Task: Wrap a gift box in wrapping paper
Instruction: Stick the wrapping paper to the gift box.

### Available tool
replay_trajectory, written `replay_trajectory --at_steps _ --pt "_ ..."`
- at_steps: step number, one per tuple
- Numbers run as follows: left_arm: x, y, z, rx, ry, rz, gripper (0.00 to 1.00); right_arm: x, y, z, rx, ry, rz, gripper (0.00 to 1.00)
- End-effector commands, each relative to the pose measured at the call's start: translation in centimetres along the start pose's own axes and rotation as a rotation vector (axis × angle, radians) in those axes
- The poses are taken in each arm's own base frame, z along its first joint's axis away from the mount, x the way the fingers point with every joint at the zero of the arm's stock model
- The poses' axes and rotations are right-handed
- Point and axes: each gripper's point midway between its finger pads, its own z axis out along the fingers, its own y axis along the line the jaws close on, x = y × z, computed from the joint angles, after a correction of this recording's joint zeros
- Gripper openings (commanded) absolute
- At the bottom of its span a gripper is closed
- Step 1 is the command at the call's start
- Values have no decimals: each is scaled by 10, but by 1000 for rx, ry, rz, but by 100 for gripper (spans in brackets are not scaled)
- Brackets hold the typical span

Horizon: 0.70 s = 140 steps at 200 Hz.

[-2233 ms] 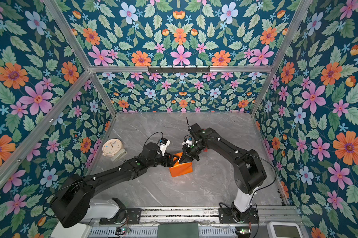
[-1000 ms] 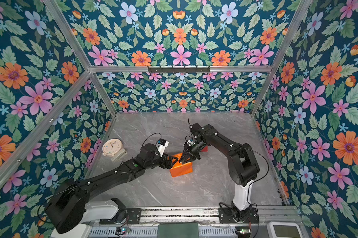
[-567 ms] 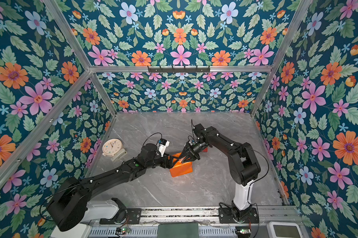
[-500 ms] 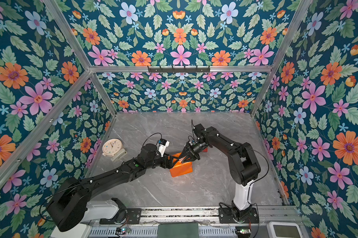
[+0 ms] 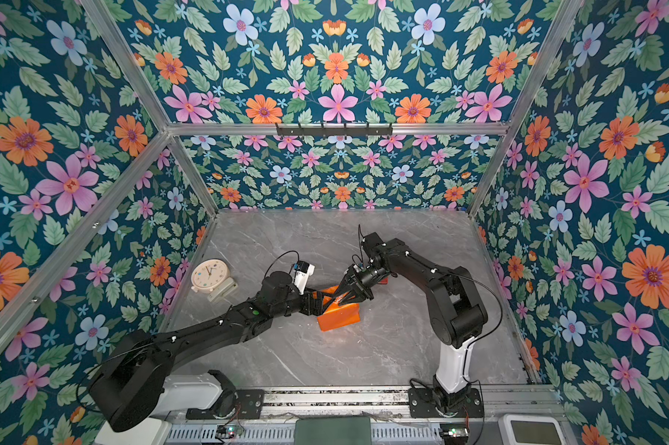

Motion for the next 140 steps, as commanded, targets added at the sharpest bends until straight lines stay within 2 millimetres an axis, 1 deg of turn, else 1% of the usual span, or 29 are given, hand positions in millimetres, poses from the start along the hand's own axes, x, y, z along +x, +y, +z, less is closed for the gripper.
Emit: replay_trajectory --at_steps 1,94,120,140 --pt "-18 -22 -1 107 -72 -14 97 -17 -20 1 102 -85 -6 34" --pt "-25 -27 0 169 -114 -119 100 -17 -21 1 106 -82 -14 34" --pt "-28 -25 -3 180 -142 -158 100 -16 -21 1 106 -82 -17 34" --pt "-33 -23 -9 188 -179 -183 100 -15 -22 1 107 -81 -19 34"
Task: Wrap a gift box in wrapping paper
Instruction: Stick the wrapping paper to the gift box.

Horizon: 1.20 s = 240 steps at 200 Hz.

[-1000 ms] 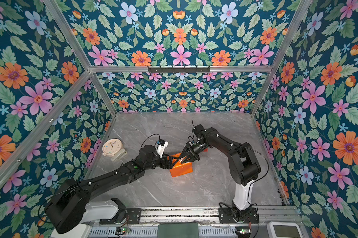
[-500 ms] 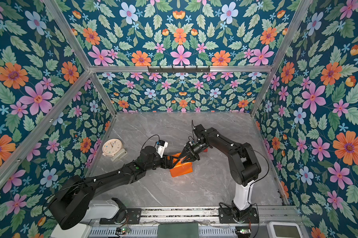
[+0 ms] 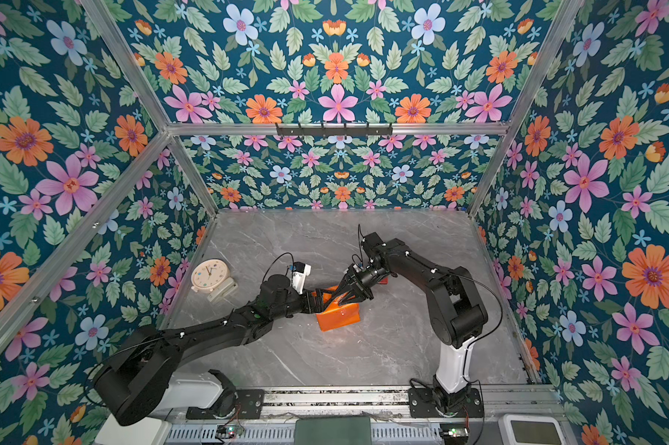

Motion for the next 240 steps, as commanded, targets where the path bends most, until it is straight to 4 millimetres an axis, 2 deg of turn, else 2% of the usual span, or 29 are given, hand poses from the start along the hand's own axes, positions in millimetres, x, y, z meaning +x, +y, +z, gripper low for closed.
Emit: replay_trajectory --at_steps 1,18,81,128,188,214,240 --pt "-24 -27 -7 125 -96 -20 100 -15 -23 1 112 -81 -5 34" --pt "-24 -27 -8 130 -102 -28 100 -15 -22 1 111 -80 -5 34" --pt "0 -27 7 167 27 -36 100 -15 -21 0 112 -83 -7 34" --pt "18 3 12 6 133 15 99 -14 -12 -3 105 -88 -22 34" --pt "32 23 10 -91 195 77 97 -14 -3 -6 87 -94 -38 35" --pt "37 38 8 -171 220 127 96 -13 0 -6 77 -91 -39 35" --pt "40 48 6 -231 230 175 95 -11 -1 -7 85 -93 -29 35"
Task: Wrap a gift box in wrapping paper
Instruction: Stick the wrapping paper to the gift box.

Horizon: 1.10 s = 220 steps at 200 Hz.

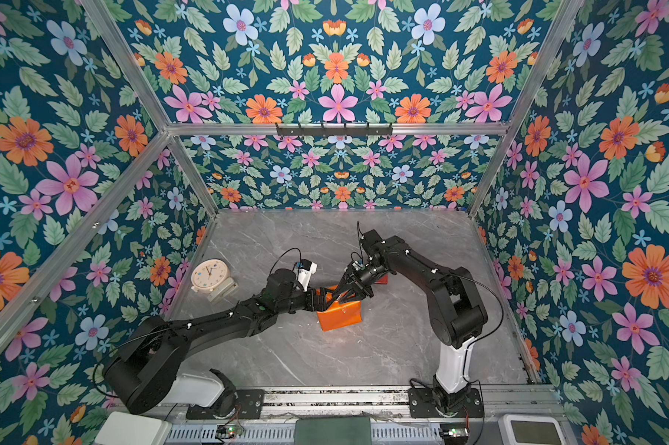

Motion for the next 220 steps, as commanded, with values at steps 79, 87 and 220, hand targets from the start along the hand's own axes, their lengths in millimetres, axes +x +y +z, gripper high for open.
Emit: replay_trajectory --at_steps 79,87,220 --pt "40 49 -6 -272 137 155 92 4 -9 -13 102 -89 -5 35" --pt "41 48 -6 -272 138 158 92 5 -8 -14 101 -91 -8 35" --pt "15 16 -4 -147 46 132 92 -17 35 -46 -29 -553 -569 29"
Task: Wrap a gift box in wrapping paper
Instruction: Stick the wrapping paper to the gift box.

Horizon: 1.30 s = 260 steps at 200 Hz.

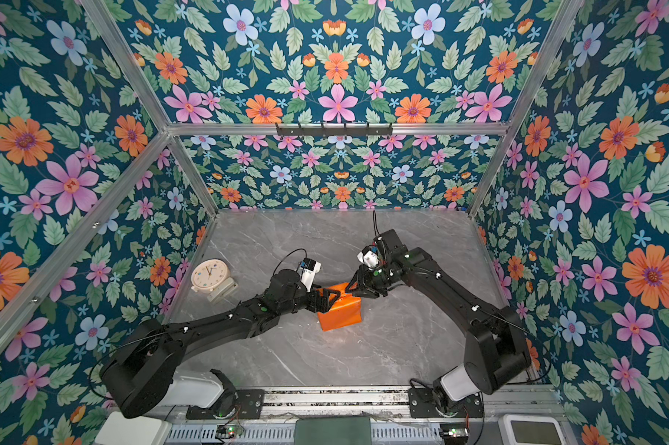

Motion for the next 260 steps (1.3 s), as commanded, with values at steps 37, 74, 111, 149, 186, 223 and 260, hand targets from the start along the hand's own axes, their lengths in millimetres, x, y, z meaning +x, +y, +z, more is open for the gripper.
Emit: replay_trajectory --at_steps 37,74,111,149,186,223,260 --pt "27 18 -2 -78 98 -7 92 -33 23 22 -135 -166 -149 23" --pt "26 18 -2 -83 97 -5 92 -27 6 27 -87 -160 -144 19" --pt "27 19 -2 -87 104 -2 92 -18 -4 27 -45 -136 -179 17" --pt "28 20 -2 -91 106 -3 92 -4 -21 27 37 -118 -292 13" --pt "26 19 -2 -90 106 -1 92 6 -43 35 178 -112 -410 12" --pt "25 18 -2 -88 110 1 92 9 -59 38 282 -138 -504 12" --pt "25 17 -3 -86 110 0 92 12 -66 35 314 -195 -603 13"
